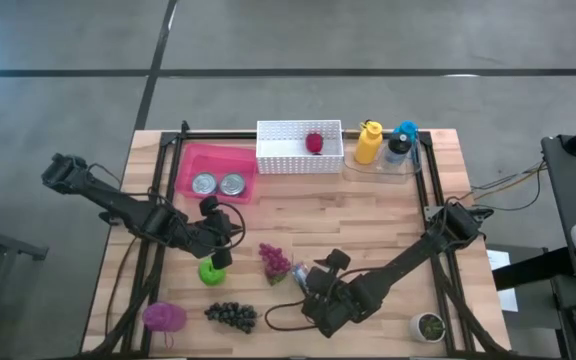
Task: Pick & Place Food Item
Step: Put the blue pink tuna can into the pink bin
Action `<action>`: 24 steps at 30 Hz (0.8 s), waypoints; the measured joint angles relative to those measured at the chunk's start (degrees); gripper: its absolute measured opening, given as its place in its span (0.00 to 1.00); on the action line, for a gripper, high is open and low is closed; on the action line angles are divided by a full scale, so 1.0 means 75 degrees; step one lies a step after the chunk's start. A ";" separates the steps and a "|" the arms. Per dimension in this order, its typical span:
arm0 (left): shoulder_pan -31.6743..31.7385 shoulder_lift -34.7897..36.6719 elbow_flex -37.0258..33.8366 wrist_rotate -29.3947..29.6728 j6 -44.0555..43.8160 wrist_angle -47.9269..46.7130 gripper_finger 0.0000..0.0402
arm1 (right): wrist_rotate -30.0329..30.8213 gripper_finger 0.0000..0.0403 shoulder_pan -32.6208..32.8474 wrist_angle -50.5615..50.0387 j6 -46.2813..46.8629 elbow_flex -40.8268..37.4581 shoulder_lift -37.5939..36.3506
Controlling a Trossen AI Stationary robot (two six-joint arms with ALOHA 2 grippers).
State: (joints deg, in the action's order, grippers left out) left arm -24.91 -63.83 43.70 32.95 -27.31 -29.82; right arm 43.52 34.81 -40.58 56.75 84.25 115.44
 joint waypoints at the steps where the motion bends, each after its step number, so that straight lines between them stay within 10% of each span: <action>1: 0.0000 0.0000 0.0000 0.0000 0.0000 0.0000 0.10 | 0.0004 0.94 0.0001 -0.0050 0.0001 0.0025 -0.0022; 24: 0.0000 -0.0003 0.0000 0.0000 0.0000 0.0000 0.10 | 0.0096 0.94 0.0079 -0.0958 0.0190 0.1217 -0.0039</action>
State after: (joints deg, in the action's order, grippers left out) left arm -24.91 -63.86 43.70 32.95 -27.31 -29.82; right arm 44.24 35.40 -47.77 58.18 93.38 115.15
